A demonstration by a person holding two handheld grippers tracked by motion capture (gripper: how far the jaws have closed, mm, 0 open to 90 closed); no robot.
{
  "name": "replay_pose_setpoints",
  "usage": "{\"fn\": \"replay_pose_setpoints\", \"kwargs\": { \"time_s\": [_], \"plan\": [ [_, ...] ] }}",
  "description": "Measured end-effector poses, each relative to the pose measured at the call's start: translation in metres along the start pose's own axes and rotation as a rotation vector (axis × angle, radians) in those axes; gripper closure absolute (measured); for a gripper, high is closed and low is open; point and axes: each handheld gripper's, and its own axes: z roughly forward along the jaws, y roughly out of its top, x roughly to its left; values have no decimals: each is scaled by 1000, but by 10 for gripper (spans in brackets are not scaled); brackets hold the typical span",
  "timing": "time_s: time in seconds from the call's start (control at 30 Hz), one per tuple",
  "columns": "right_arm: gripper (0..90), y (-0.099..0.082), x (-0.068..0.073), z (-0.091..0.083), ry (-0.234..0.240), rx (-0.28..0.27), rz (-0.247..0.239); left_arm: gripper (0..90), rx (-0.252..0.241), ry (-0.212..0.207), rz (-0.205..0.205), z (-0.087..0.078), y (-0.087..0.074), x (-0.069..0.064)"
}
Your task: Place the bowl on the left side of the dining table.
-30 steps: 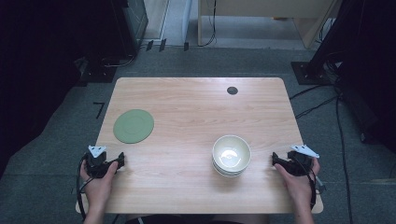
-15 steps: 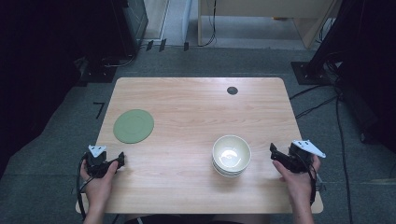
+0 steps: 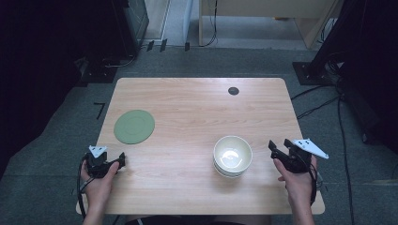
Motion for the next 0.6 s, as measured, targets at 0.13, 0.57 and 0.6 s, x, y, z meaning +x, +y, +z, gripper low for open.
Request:
{"fn": "replay_pose_setpoints", "kwargs": {
  "time_s": [0.13, 0.57, 0.6],
  "plan": [
    [517, 8, 11, -7, 101, -28, -28, 176, -19, -76, -88, -6, 5, 5],
    [671, 14, 56, -10, 274, 67, -46, 178, -100, -74, -23, -28, 20, -20],
    [650, 13, 59, -9, 271, 77, -59, 178, -99, -78, -19, -28, 20, -22]
  ]
}}
